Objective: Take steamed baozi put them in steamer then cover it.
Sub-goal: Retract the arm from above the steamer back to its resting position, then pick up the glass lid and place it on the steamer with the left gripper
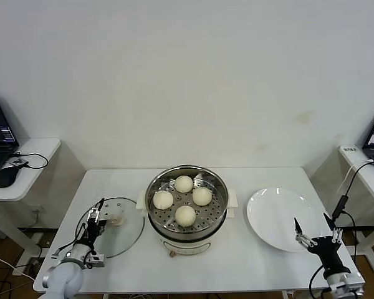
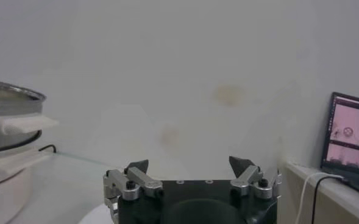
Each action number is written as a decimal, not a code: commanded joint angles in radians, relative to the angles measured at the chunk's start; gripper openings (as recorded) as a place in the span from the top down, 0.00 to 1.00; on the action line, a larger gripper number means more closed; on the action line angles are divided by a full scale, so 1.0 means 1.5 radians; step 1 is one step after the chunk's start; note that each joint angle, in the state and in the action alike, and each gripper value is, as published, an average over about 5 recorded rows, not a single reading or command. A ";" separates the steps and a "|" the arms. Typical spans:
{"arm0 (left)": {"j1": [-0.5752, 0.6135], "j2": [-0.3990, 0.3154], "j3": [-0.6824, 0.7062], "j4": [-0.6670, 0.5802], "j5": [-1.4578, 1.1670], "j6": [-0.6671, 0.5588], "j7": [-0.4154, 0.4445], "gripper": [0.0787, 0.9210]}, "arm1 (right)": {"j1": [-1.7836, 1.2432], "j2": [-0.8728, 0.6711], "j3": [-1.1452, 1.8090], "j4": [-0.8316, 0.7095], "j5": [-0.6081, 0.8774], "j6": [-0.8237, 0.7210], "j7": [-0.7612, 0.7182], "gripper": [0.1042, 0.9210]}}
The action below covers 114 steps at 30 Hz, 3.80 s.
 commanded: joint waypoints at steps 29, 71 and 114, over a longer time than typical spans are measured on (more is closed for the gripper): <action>-0.026 -0.001 0.031 0.047 -0.094 0.013 0.010 0.76 | -0.001 0.009 -0.014 -0.023 -0.018 0.004 -0.005 0.12; 0.206 0.098 -0.058 -0.539 -0.183 0.191 0.157 0.92 | 0.000 0.006 -0.078 -0.011 -0.070 0.002 -0.005 0.12; -0.116 -0.172 0.329 -0.331 0.104 0.324 0.300 0.92 | 0.002 0.091 -0.099 -0.076 -0.314 0.031 0.074 0.12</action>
